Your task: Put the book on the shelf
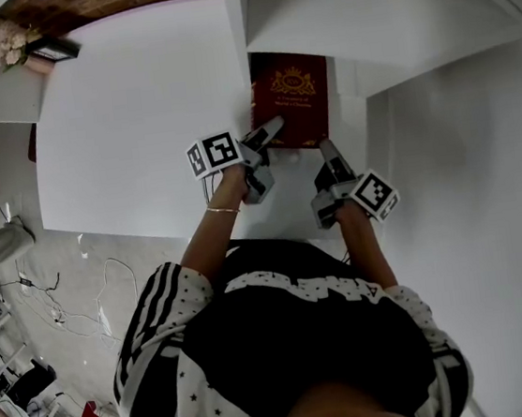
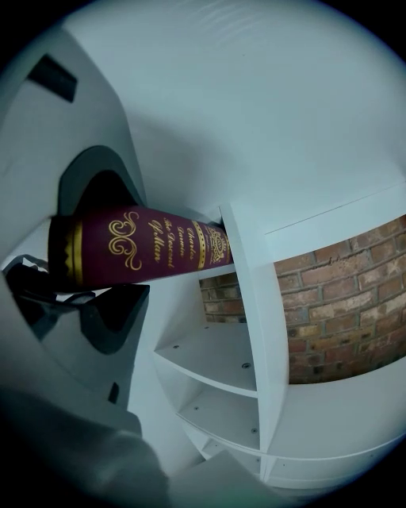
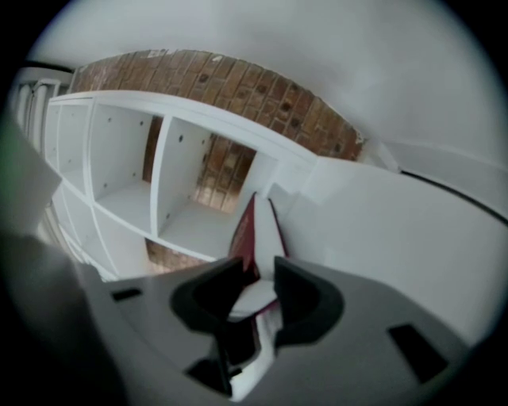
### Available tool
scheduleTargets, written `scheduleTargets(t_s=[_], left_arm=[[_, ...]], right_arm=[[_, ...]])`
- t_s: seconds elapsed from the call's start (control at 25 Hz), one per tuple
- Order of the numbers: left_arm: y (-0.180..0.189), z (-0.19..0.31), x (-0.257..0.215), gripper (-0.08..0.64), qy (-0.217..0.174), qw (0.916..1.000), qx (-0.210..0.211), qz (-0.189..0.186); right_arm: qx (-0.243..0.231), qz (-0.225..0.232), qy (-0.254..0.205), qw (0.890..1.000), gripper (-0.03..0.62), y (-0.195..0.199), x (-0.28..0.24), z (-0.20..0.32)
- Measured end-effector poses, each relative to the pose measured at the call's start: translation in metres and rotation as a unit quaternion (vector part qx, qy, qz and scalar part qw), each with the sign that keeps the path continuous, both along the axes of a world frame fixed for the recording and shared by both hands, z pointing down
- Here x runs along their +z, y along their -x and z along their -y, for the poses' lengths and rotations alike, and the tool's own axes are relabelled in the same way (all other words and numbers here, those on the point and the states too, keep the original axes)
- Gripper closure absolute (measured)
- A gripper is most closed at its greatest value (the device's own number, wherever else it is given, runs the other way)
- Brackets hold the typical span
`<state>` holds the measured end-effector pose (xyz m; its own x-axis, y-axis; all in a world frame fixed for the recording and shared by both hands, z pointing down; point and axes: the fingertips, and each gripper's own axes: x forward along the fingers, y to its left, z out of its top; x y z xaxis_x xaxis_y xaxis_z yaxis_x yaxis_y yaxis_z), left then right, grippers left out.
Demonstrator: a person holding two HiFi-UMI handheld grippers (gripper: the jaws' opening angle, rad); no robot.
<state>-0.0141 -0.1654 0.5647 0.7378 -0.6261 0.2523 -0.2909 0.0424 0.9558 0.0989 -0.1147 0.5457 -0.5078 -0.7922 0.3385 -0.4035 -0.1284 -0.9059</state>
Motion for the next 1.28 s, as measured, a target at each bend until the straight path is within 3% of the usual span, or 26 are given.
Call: scheduleTargets(t_s=[0.12,0.36,0.6,0.72,0.88,1.28], left_arm=[[-0.002,-0.001,-0.002,0.278,0.0,1.0,0.002,0.0],[-0.003,-0.002,-0.001,0.275,-0.001,1.0,0.006,0.0],[-0.002,0.003,0.002,0.268,0.002,1.0,0.004,-0.001],[-0.004,0.006,0.007,0.265,-0.001,1.0,0.002,0.005],[-0.003,0.004,0.007,0.264,0.0,1.0,0.0,0.005],[0.006,0.038,0.012,0.264,0.002,1.0,-0.004,0.007]], right_arm=[[-0.001,0.0,-0.016,1.0,0.459,0.0,-0.007,0.006],[0.011,-0.014,0.004,1.0,0.465,-0.005,-0.001,0.008],[0.004,-0.005,-0.033,0.999,0.469,-0.001,-0.007,0.025],[0.011,-0.014,-0.01,1.0,0.471,-0.006,0.002,0.025],[0.003,-0.007,-0.038,0.999,0.472,-0.003,-0.001,0.031],[0.001,-0.014,-0.038,0.999,0.474,0.005,0.003,0.072]])
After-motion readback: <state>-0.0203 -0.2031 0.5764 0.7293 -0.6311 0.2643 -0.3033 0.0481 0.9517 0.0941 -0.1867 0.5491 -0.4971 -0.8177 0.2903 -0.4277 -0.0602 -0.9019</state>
